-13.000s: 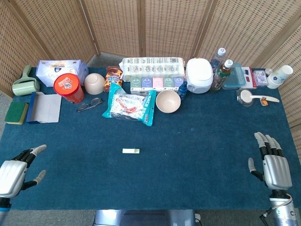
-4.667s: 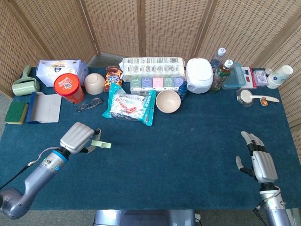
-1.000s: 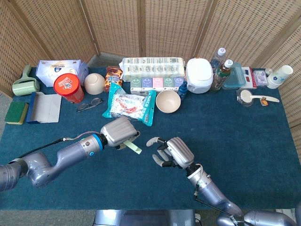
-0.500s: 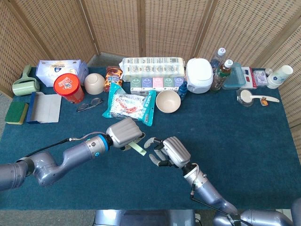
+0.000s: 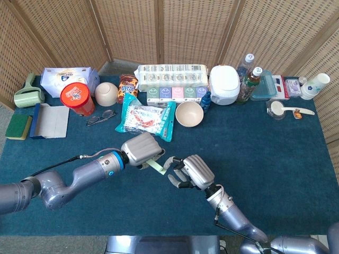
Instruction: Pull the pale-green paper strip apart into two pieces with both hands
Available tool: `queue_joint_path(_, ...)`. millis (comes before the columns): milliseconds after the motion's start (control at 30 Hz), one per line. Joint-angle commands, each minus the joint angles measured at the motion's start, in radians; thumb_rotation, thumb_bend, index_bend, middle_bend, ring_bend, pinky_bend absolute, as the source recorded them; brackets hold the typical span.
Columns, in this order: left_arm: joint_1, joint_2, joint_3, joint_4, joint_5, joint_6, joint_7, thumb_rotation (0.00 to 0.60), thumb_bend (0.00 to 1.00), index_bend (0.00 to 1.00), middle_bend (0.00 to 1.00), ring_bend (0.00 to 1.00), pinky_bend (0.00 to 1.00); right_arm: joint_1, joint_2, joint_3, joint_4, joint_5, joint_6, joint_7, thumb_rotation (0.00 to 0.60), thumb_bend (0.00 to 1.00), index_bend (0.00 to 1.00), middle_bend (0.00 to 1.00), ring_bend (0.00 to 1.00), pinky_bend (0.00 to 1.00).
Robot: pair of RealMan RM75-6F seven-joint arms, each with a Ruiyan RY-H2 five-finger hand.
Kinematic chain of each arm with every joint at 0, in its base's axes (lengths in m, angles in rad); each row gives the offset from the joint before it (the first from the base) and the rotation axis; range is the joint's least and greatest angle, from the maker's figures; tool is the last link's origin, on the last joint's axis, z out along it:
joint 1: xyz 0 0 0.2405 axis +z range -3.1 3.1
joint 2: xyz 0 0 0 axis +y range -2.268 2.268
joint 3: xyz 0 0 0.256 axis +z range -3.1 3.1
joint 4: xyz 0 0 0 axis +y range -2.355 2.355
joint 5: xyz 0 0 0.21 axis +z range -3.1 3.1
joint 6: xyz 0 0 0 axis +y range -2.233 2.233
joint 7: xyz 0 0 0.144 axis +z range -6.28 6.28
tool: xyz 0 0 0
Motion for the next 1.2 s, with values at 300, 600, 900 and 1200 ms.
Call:
queue_joint_path(300, -0.009, -0.009, 0.011, 0.008, -0.008, -0.006, -0.001, 0.600, 0.35, 0.74, 1.00, 1.00, 1.00, 0.011, -0.006, 0.005, -0.003, 0.008, -0.010, -0.008, 0.600, 0.43, 0.39, 0.94, 1.00, 1.00)
queue_joint_path(600, -0.016, -0.013, 0.017, 0.012, -0.013, -0.004, -0.001, 0.600, 0.35, 0.74, 1.00, 1.00, 1.00, 0.020, -0.014, 0.004, -0.006, 0.012, -0.018, -0.019, 0.600, 0.43, 0.39, 0.94, 1.00, 1.00)
queue_joint_path(900, -0.012, -0.010, 0.029, 0.016, -0.013, 0.001, -0.002, 0.600, 0.35, 0.74, 1.00, 1.00, 1.00, 0.016, -0.003, 0.009, 0.002, 0.025, -0.014, -0.007, 0.600, 0.43, 0.37, 0.94, 1.00, 1.00)
queue_joint_path(1200, -0.020, -0.020, 0.023, 0.022, -0.015, 0.004, -0.007, 0.600, 0.35, 0.74, 1.00, 1.00, 1.00, 0.029, -0.015, 0.006, 0.000, 0.022, -0.027, -0.011, 0.600, 0.43, 0.37, 0.94, 1.00, 1.00)
